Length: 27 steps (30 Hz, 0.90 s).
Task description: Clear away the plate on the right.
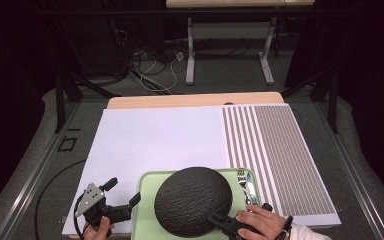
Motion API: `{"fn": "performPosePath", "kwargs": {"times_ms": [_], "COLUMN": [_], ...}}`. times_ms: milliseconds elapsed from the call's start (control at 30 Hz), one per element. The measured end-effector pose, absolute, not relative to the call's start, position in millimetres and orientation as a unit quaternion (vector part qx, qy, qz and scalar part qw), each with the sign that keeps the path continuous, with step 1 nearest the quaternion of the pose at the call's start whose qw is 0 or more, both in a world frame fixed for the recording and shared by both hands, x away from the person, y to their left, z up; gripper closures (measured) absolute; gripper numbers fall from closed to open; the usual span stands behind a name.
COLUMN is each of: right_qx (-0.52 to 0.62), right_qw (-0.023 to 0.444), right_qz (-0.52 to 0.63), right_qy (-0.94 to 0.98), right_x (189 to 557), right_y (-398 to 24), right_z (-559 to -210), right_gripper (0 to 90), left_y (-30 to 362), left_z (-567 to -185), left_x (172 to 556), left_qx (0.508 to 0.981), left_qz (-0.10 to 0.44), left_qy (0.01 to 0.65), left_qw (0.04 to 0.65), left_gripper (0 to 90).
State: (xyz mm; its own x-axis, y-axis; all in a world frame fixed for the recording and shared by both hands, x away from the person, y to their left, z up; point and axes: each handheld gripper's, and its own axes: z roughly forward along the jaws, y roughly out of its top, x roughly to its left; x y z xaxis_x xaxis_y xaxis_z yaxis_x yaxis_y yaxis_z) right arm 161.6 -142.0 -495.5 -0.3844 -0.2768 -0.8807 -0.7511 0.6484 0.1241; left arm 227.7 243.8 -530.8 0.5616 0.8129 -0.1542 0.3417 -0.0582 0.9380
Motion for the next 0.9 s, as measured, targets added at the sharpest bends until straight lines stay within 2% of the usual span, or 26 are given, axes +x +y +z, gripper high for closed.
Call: {"fn": "performPosePath", "kwargs": {"times_ms": [900], "right_qx": [-0.323], "right_qw": [0.393], "right_qz": [0.254], "right_qy": [0.823], "right_x": [172], "right_y": [-134], "right_z": [-523], "right_gripper": [80.5], "left_y": [243], "left_z": [-531], "left_x": [228], "left_qx": [0.695], "left_qz": [0.215], "left_qy": [0.415], "left_qw": [0.546], "left_gripper": [1.0]}}
